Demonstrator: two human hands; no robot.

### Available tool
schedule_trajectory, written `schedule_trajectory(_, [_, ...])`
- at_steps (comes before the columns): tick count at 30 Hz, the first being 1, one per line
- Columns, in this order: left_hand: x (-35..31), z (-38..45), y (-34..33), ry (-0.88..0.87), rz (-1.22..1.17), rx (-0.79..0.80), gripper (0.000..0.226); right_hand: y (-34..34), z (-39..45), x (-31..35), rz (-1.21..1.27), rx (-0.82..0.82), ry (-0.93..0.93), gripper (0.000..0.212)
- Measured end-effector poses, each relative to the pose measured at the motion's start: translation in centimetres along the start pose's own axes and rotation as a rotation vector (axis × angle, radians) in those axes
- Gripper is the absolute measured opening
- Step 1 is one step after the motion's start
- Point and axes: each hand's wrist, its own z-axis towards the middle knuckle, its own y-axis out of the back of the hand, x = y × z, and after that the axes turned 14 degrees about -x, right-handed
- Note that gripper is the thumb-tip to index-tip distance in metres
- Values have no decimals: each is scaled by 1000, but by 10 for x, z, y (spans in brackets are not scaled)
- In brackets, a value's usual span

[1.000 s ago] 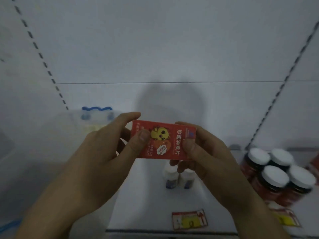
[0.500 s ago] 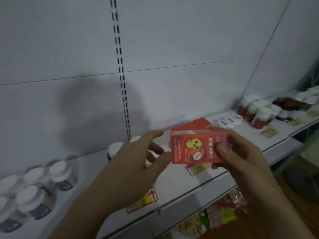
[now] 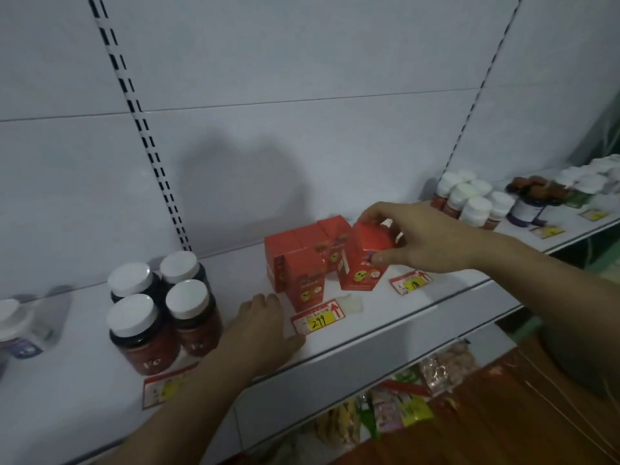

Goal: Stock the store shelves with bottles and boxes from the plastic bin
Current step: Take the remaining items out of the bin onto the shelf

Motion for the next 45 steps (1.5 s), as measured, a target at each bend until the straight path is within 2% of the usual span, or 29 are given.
schedule_trajectory(5, [-2,4,-6,17,68,31,80,-23,26,-1,-189,90,201,54])
schedule_trajectory(13, [2,5,-2,-14,64,67,85,-45,42,-4,-185,150,198,53])
schedule_trajectory(22, [5,3,-5,-40,73,82,92,-66,44,-11,-188,112,179,53])
schedule_trajectory(27, [1,4,2,-58,92,71,87,-64,38,-9,-181,66,156,56])
schedule_trajectory(30, [-3,1,21,-119,76,75,77,-52,32,0,-276,43,163,64])
schedule_trajectory(34, [11,-20,78,-197,1,-160,64,-38,35,32,-254,-69,197,58])
schedule_trajectory(38, [68,-57,143,-144,27,-414,61,-52,55,97,-122,-64,331,50])
schedule_trajectory(40, [109,-84,175,-64,73,-523,61,-68,70,138,-77,-25,431,48])
schedule_trajectory(45, [223,-184,246,234,277,-626,54,-117,114,261,5,54,688,50])
